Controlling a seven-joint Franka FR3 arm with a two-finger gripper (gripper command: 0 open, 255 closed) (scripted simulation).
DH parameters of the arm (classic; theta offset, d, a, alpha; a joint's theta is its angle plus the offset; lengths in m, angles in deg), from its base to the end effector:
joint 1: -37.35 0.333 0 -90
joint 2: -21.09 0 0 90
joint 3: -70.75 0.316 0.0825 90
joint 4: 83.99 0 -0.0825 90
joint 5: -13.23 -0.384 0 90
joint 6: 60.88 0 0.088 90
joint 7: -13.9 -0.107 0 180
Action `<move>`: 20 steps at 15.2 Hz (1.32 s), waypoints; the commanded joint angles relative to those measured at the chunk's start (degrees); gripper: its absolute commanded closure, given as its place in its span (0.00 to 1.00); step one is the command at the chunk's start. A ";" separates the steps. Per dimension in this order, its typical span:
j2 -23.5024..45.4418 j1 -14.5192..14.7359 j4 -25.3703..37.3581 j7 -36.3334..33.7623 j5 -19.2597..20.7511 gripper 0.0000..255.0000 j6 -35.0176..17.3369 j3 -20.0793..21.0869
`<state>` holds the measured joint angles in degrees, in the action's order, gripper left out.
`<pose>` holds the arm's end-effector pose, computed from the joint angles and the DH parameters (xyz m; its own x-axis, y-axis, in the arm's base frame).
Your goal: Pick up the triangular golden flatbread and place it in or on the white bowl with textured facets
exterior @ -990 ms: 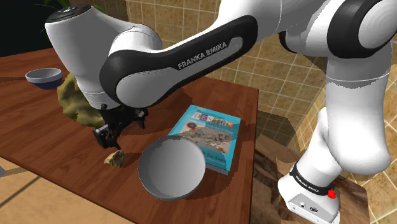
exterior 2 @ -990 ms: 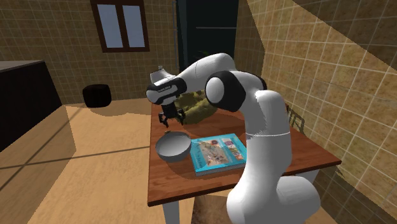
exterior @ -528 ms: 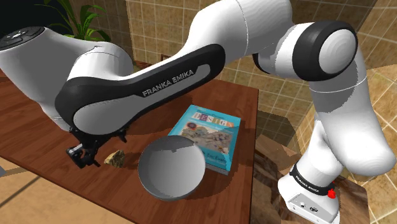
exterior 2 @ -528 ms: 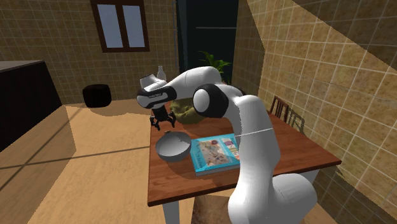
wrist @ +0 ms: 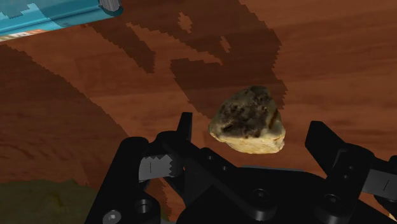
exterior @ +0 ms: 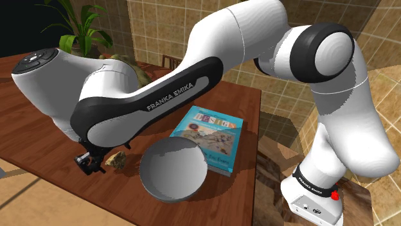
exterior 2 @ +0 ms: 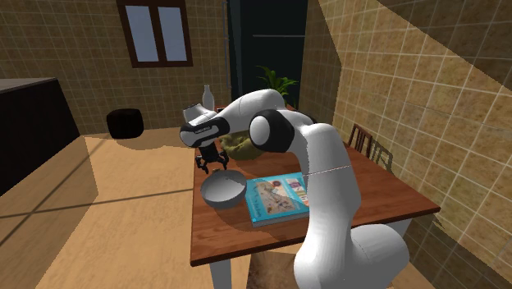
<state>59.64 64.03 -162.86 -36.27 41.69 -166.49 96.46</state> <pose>0.5102 0.4941 0.3357 0.9885 0.1441 0.0461 0.1303 -0.9656 0.2252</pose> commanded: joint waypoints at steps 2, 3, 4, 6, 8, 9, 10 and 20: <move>-0.08 -0.08 -0.23 -0.01 0.00 0.00 -0.17 0.00; -0.08 -0.08 -0.23 -0.01 0.00 0.00 -0.17 0.00; -0.08 -0.08 -0.23 -0.01 0.00 0.00 -0.17 0.00; -0.08 -0.08 -0.21 0.00 0.00 1.00 -0.16 0.00; -0.08 -0.08 -0.21 0.00 0.00 1.00 -0.16 0.00; -0.08 -0.08 -0.22 -0.01 0.00 1.00 -0.16 0.00; -0.09 -0.08 -0.23 -0.01 0.00 1.00 -0.17 0.00; -1.35 -0.02 1.62 0.93 -0.71 1.00 2.71 0.40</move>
<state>58.56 64.05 -161.57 -35.57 41.12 -164.32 96.79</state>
